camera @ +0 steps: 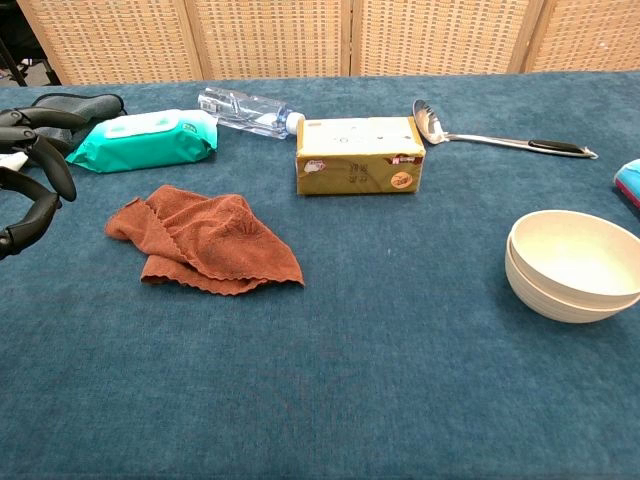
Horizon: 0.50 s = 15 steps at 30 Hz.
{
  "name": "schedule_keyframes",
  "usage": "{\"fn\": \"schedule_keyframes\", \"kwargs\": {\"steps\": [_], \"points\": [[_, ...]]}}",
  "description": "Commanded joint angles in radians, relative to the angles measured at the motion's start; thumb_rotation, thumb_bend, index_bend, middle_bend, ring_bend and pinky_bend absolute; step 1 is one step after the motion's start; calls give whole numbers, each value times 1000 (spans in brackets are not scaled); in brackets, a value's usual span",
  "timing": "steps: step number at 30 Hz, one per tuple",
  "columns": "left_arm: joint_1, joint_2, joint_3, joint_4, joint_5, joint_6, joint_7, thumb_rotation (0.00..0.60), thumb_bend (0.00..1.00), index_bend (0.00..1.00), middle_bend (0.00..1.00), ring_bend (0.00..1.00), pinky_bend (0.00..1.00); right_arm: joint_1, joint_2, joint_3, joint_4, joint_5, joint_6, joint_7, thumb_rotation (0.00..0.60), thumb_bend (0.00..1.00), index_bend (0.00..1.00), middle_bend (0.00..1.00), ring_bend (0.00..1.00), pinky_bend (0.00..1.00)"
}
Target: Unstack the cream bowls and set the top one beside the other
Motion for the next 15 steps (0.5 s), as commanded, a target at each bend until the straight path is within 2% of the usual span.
{"fn": "schedule_keyframes", "kwargs": {"steps": [1,15], "points": [[0,0,0,0,-6,-4,-1,600,498,560,168,157,350,0,0,0,0,0,0,0,600,53,340,208,23,157],[-4,9,-6,4,-8,-8,-2,600,499,560,168,157,350,1,-9,8,11,3,5,-27,600,53,340,208,23,158]]}}
